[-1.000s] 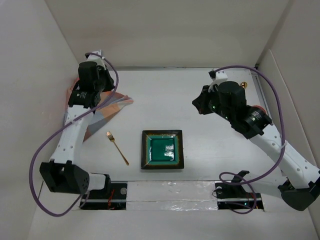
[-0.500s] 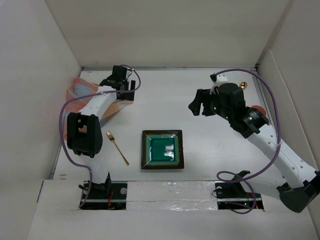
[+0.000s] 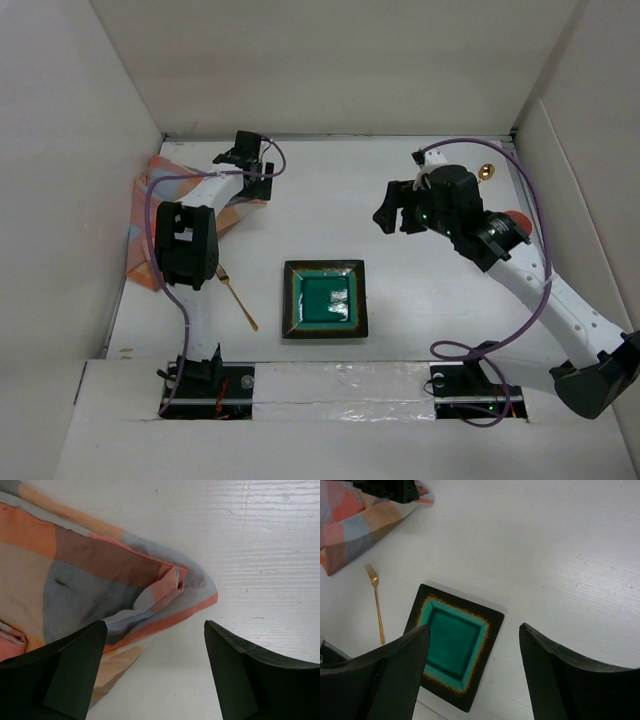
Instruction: Set the dinner table for one person
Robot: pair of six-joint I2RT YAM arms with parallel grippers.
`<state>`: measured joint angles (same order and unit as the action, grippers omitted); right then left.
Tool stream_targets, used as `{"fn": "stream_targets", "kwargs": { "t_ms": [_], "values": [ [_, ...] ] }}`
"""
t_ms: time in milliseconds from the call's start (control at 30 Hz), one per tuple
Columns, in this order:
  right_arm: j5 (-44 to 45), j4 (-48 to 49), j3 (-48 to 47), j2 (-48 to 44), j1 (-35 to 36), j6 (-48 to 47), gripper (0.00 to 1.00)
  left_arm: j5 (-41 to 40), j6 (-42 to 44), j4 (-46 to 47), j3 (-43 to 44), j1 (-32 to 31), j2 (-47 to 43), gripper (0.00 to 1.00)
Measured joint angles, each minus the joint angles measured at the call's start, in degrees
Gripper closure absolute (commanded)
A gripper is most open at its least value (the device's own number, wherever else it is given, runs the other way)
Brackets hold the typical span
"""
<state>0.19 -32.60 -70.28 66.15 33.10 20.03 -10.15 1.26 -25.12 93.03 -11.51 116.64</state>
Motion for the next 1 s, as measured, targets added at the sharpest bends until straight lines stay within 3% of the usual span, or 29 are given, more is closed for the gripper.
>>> {"fn": "stream_targets", "kwargs": {
  "t_ms": [133, 200, 267, 300, 333, 367, 533, 667, 733, 767, 800, 833, 900, 933, 1000],
  "values": [
    [0.0, -0.15, -0.09, 0.92, -0.04, -0.24, 0.23, 0.02, -0.11, 0.04, 0.13, 0.0, 2.21, 0.37],
    [0.48, -0.37, -0.31, 1.33, -0.04, -0.44, 0.23, -0.26, -0.22, 0.0, 0.39, -0.09, 3.74, 0.49],
    [1.07, -0.55, -0.81, 1.84, -0.04, -0.7, 0.23, -0.66, -0.55, -0.44, 1.14, -0.13, 5.42, 0.68],
    [1.18, -0.52, -1.14, 2.12, -0.04, -0.79, 0.23, -0.85, -0.63, -0.81, 1.86, -0.15, 6.38, 0.89],
    [1.31, -0.5, -1.42, 2.38, -0.04, -0.81, 0.23, -1.01, -0.72, -1.57, 3.15, -0.15, 7.41, 0.98],
    [1.33, -0.48, -1.68, 2.6, -0.04, -0.81, 0.23, -1.09, -0.7, -2.34, 4.83, -0.15, 8.5, 1.0],
    [1.22, -0.39, -2.32, 4.09, -0.04, -0.81, 0.23, -2.1, -0.87, -3.8, 15.34, -1.49, 11.58, 1.0],
    [0.87, 0.07, -2.43, 6.49, -0.04, -0.76, 0.24, -2.73, -0.22, -3.63, 29.49, -6.1, 13.92, 1.0],
    [0.85, 0.28, -2.47, 7.8, -0.04, -0.76, 0.22, -2.16, -0.17, -1.97, 34.84, -9.44, 14.71, 0.77],
    [0.85, 0.26, -2.71, 8.5, -0.04, -0.76, 0.22, -1.79, -0.74, -0.74, 36.57, -11.26, 14.95, 0.6],
    [0.85, 0.33, -3.13, 9.31, -0.04, -0.74, 0.22, -1.16, -1.18, 0.37, 37.68, -13.11, 15.17, 0.37],
    [0.87, 0.39, -3.69, 10.1, -0.04, -0.74, 0.25, -0.42, -1.84, 1.25, 38.38, -14.6, 15.37, 0.32],
    [0.9, 0.83, -5.22, 11.74, -0.04, -0.76, 0.33, 2.54, -4.92, 3.23, 38.8, -17.86, 16.13, 0.29],
    [0.94, 1.09, -5.99, 12.37, -0.04, -0.79, 0.59, 4.24, -6.4, 3.63, 38.62, -18.99, 16.52, 0.29],
    [1.11, 2.03, -7.1, 13.33, -0.04, -0.83, 0.82, 8.61, -9.79, 4.74, 36.7, -20.48, 16.83, 0.29]
  ]
}}
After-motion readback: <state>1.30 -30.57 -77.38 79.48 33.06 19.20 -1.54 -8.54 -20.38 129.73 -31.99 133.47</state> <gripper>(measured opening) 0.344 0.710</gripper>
